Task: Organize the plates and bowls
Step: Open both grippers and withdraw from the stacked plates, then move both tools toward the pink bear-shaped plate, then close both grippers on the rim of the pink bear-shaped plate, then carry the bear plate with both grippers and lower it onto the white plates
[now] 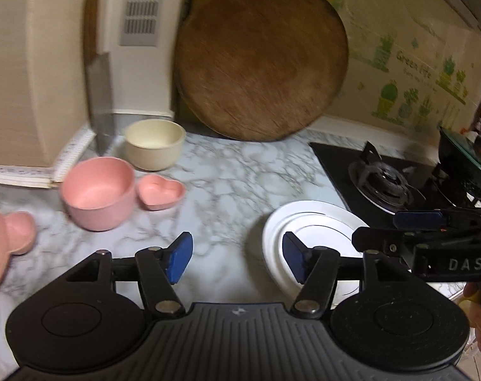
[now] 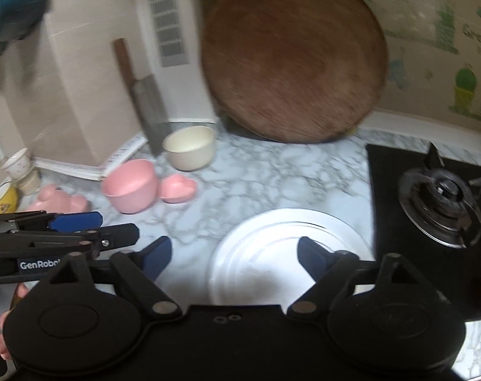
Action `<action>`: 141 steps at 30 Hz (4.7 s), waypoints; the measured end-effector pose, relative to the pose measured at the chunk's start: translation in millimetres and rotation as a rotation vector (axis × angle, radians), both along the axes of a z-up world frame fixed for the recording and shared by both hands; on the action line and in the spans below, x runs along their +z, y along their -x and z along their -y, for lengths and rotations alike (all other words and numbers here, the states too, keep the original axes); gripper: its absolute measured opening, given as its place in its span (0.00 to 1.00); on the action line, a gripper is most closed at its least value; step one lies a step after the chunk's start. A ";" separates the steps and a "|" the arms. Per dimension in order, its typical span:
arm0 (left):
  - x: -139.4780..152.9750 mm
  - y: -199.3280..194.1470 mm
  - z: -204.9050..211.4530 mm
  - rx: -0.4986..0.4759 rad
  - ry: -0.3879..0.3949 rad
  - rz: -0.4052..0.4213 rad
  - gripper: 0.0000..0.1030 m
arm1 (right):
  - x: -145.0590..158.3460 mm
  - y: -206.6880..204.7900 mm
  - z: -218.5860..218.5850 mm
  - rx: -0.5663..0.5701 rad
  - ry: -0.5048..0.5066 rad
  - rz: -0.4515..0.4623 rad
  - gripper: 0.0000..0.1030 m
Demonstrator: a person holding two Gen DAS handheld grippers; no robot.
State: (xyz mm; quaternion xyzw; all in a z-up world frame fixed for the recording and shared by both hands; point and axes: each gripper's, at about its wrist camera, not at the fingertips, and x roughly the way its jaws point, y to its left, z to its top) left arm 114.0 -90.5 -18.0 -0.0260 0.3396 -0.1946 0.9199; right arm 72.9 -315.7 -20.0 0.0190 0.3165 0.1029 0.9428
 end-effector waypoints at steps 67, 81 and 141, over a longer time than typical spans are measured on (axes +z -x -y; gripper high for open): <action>-96.4 -129.5 -368.3 0.643 -0.063 -0.270 0.46 | -97.5 -151.9 -337.6 0.398 -0.056 -0.417 0.52; -95.6 -126.0 -375.3 0.667 -0.063 -0.288 0.21 | -102.1 -153.7 -338.7 0.406 -0.048 -0.428 0.15; 9.5 -27.2 -83.7 0.145 0.023 -0.099 0.20 | -13.9 -30.1 -14.6 0.098 -0.016 -0.127 0.15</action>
